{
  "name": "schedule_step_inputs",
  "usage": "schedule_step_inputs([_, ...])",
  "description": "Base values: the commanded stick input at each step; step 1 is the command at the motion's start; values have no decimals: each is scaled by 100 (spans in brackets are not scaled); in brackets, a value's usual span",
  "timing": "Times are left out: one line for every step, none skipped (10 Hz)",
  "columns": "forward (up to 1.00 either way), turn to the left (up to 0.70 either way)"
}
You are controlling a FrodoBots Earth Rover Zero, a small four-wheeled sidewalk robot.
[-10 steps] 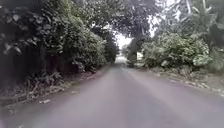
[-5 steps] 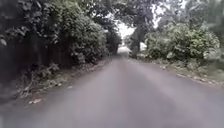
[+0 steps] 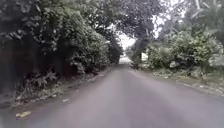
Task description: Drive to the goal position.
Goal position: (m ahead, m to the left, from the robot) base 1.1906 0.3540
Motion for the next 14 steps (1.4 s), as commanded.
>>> schedule_step_inputs([70, 0])
schedule_step_inputs([70, 0])
schedule_step_inputs([70, 0])
schedule_step_inputs([70, 0])
schedule_step_inputs([70, 0])
schedule_step_inputs([70, 0])
schedule_step_inputs([70, 0])
schedule_step_inputs([70, 0])
schedule_step_inputs([70, -1])
schedule_step_inputs([70, -11])
schedule_step_inputs([70, -21])
schedule_step_inputs([70, -32])
schedule_step_inputs([70, -35])
schedule_step_inputs([70, -35])
